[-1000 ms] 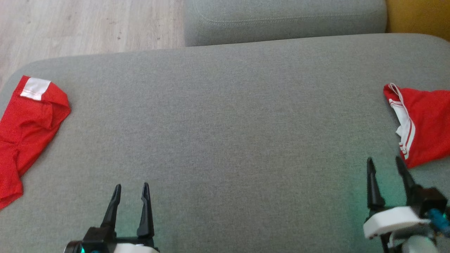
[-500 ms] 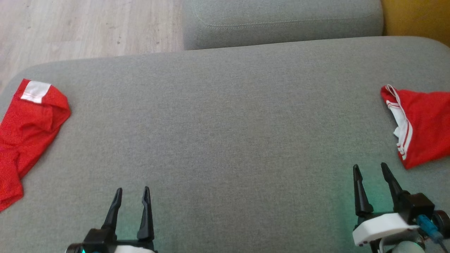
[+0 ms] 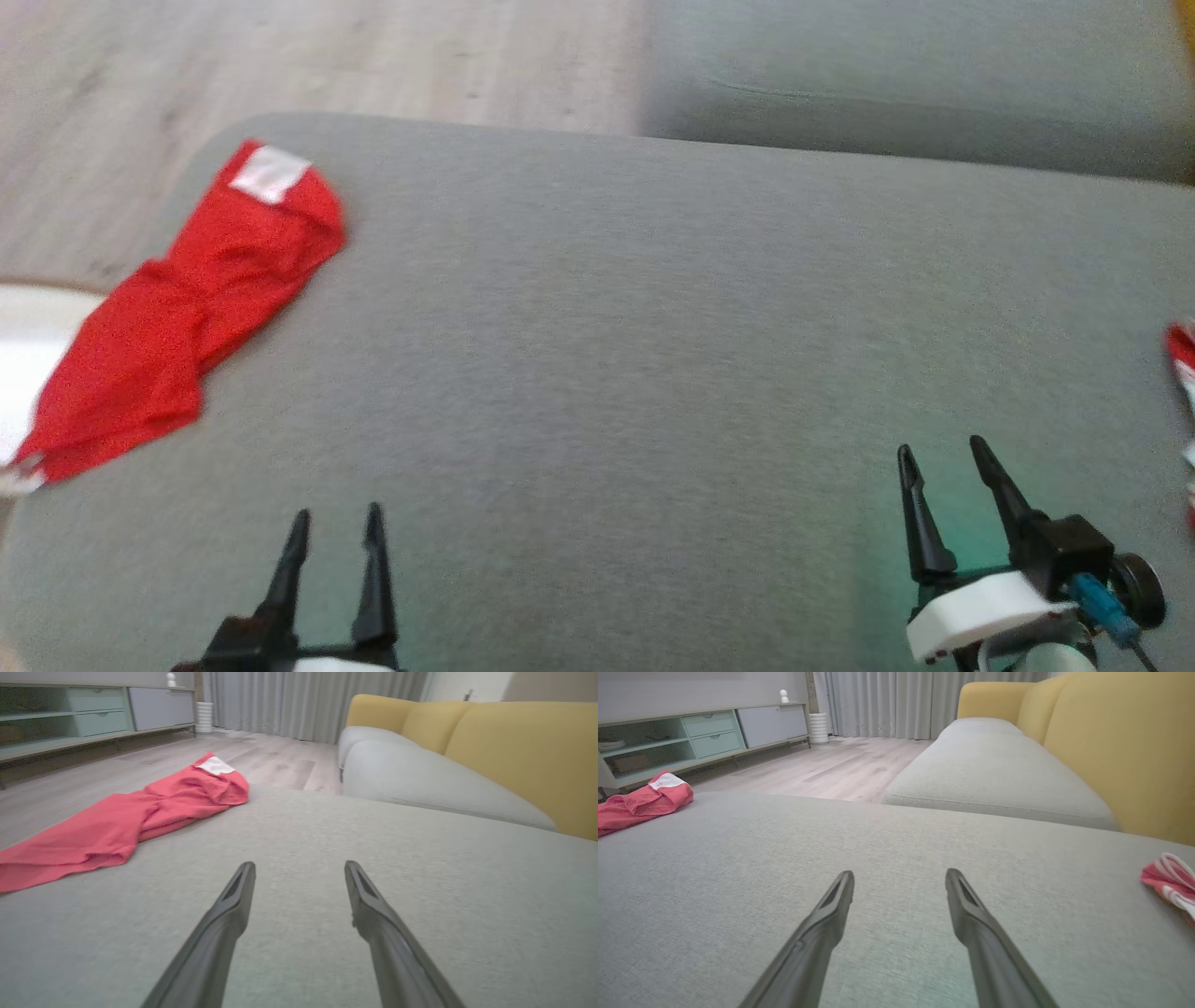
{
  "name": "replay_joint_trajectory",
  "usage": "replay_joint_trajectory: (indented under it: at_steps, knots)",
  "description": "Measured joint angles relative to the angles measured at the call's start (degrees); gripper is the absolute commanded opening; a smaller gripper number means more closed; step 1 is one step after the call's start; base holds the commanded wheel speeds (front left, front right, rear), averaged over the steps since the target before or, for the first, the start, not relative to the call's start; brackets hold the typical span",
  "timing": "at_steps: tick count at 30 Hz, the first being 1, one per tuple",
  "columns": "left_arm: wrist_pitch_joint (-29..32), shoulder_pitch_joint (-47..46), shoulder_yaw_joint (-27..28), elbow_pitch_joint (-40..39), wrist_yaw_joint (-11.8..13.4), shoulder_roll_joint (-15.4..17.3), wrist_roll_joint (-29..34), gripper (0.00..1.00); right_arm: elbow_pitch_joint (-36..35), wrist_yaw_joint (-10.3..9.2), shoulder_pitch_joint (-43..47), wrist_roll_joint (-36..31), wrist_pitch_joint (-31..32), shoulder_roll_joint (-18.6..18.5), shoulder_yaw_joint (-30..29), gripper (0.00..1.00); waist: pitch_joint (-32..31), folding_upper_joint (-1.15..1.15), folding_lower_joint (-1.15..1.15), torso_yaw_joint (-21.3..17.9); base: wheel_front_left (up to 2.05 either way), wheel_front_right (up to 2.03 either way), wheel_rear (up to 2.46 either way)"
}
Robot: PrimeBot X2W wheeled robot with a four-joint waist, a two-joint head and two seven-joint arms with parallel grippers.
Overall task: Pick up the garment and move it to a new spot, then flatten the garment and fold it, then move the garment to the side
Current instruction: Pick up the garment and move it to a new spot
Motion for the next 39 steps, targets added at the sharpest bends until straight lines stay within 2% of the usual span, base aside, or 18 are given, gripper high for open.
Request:
replay_joint_trajectory:
  at_steps: [2,8,15,19,25,26,27,28,32,39]
  knots:
    - [0.0,1.3,2.1,-0.4,0.4,0.1,-0.3,1.00,0.0,0.00,-0.1,-0.1,0.0,0.0,1.1,1.00,-0.3,0.00,0.00,3.7,0.00,0.00,0.00]
    - [0.0,3.5,5.8,-1.5,0.4,0.0,-0.6,1.00,0.6,0.00,-0.3,-0.2,0.0,0.0,2.8,1.00,-0.5,0.00,0.00,9.4,0.00,0.00,0.00]
    - [0.0,1.9,10.2,-2.8,0.4,-0.1,-1.4,1.00,0.5,0.00,-0.7,-1.3,0.0,-0.2,3.4,1.00,2.5,0.00,0.00,9.4,0.00,0.00,0.00]
    - [0.0,-4.6,14.0,-1.9,0.4,0.1,-1.2,1.00,-0.7,0.00,-2.2,-2.0,0.0,-2.7,2.6,1.00,6.0,0.00,0.00,8.5,0.00,0.00,0.00]
    - [0.1,-21.1,15.9,10.3,1.2,1.2,-1.2,1.00,-7.7,0.00,-6.3,-2.2,2.3,-10.0,-0.8,1.00,13.6,0.00,0.02,7.9,0.00,0.00,0.00]
    - [0.1,-21.1,15.9,10.3,1.2,1.2,-1.2,1.00,-7.7,0.00,-6.3,-2.2,2.3,-10.0,-0.8,1.00,13.6,0.00,0.02,7.9,0.00,0.00,0.00]
    - [0.8,-26.5,16.0,14.9,1.4,1.9,-1.3,1.00,-10.6,0.00,-6.6,-2.2,3.7,-11.7,-1.9,1.00,16.4,0.00,0.02,7.8,0.00,0.00,0.00]
    - [0.8,-26.5,16.0,14.9,1.4,1.9,-1.3,1.00,-10.6,0.00,-6.6,-2.2,3.7,-11.7,-1.9,1.00,16.4,0.00,0.02,7.8,0.00,0.00,0.00]
    - [2.2,-36.2,15.9,24.1,1.5,3.5,-1.3,1.00,-15.8,0.00,-6.5,-2.0,6.5,-14.1,-2.9,1.00,21.6,0.00,0.03,7.7,0.00,0.00,0.00]
    - [2.8,-48.1,15.7,36.9,1.8,6.6,-1.2,1.00,-23.0,0.00,-5.6,-1.0,9.8,-16.0,-3.2,1.00,28.2,0.00,0.02,7.1,0.00,0.00,0.00]
